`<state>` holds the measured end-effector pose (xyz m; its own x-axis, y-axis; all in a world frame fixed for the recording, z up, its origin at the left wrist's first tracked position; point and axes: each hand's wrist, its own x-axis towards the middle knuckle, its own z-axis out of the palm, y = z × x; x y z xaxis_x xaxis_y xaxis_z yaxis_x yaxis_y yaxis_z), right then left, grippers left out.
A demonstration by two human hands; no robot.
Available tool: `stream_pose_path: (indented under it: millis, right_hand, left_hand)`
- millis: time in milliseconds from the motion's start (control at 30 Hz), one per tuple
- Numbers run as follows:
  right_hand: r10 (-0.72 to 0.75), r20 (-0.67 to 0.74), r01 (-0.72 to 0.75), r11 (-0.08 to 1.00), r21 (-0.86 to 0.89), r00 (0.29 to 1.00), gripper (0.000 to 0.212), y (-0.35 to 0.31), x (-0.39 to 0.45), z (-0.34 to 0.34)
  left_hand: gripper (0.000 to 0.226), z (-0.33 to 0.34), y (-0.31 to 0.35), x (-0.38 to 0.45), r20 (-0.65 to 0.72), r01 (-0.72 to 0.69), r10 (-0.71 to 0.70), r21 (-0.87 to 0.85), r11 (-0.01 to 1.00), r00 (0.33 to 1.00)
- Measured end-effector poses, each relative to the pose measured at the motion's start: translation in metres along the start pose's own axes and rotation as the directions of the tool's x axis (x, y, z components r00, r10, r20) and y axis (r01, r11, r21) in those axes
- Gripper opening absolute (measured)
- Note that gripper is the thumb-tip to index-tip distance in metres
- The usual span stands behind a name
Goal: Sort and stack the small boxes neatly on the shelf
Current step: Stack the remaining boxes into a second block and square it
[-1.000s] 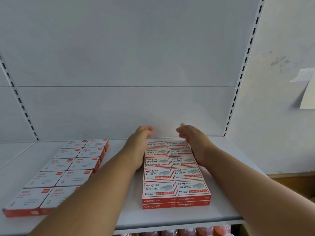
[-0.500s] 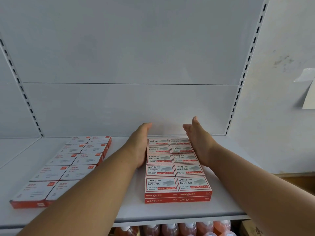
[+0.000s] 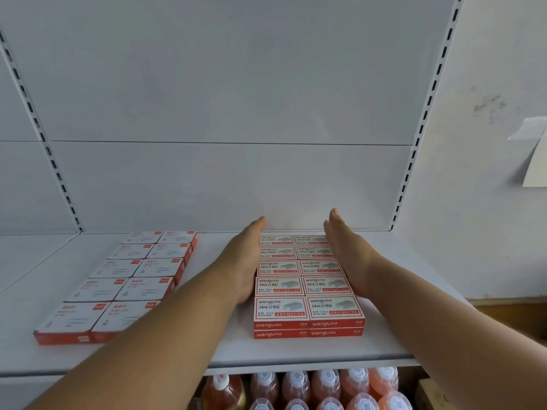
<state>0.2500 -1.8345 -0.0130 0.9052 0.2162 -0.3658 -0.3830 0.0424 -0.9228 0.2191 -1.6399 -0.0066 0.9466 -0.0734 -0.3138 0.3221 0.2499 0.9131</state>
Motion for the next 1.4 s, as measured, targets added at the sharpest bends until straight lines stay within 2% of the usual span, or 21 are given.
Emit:
stream_pose_path:
  millis: [533, 633, 767, 900, 1033, 1233, 1400]
  right_hand:
    - [-0.037, 0.01, 0.037, 0.999, 0.022, 0.999, 0.066, 0.007, -0.018, 0.004]
    - [-0.132, -0.046, 0.134, 0.991, 0.028, 0.99, 0.059, 0.005, -0.02, 0.001]
    - [-0.267, -0.047, 0.265, 0.963, -0.055, 0.962, 0.075, 0.011, -0.016, -0.003]
    - [-0.147, 0.012, 0.148, 0.989, -0.014, 0.989, 0.058, 0.007, -0.021, 0.004]
    - [-0.157, 0.017, 0.156, 0.987, 0.049, 0.988, 0.058, 0.01, -0.023, 0.001]
    - [-0.086, -0.014, 0.086, 0.996, -0.002, 0.996, 0.059, 0.013, -0.022, 0.004]
    - [-0.121, -0.018, 0.121, 0.992, -0.025, 0.992, 0.06, 0.011, -0.026, 0.007]
  left_hand:
    - [0.054, 0.007, -0.005, -0.012, -0.042, 0.02, -0.014, 0.138, 0.99, 0.999]
    - [0.05, 0.006, -0.006, -0.013, -0.076, -0.008, 0.023, 0.192, 0.981, 0.997]
    - [0.047, 0.003, -0.01, -0.018, -0.058, 0.003, 0.009, 0.201, 0.98, 0.998]
    - [0.052, 0.007, -0.01, -0.021, -0.041, -0.006, 0.014, 0.202, 0.979, 0.999]
    - [0.056, 0.007, -0.011, -0.022, -0.062, -0.028, 0.039, 0.173, 0.984, 0.997]
    - [0.057, 0.005, -0.012, -0.025, -0.009, -0.03, 0.032, 0.16, 0.987, 0.999]
    - [0.064, 0.005, -0.011, -0.03, 0.0, -0.024, 0.024, 0.13, 0.991, 1.0]
